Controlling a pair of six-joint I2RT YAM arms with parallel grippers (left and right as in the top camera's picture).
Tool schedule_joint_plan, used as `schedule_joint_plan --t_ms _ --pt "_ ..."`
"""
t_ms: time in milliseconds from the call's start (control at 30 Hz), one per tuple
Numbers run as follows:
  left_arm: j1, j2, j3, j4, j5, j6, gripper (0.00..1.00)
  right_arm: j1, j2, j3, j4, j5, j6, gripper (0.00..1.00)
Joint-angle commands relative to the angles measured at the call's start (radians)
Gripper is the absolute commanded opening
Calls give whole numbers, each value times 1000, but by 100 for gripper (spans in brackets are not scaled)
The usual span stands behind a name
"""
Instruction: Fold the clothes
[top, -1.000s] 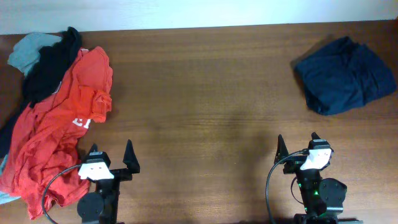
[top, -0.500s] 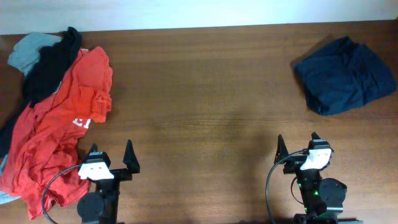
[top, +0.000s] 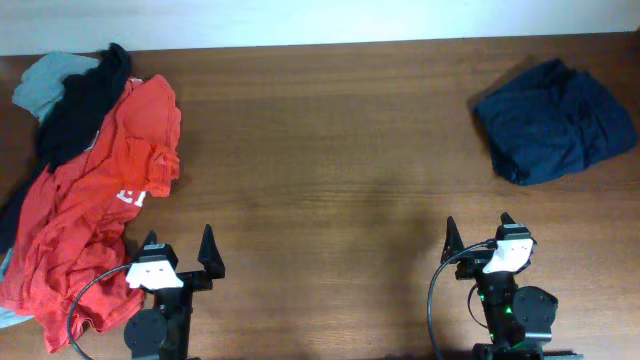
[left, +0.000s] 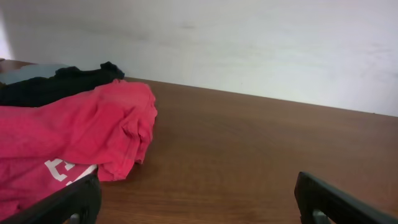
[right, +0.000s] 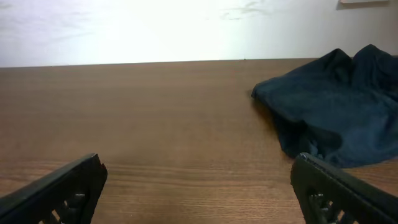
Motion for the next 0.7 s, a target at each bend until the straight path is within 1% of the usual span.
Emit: schedule_joint_plan --t_ms 0,667 --pt "6 -10 -2 -8 -5 19 99 -7 -1 -5 -5 -13 4 98" --pt "6 -10 -2 -8 -5 19 99 -7 -1 -5 -5 -13 4 98"
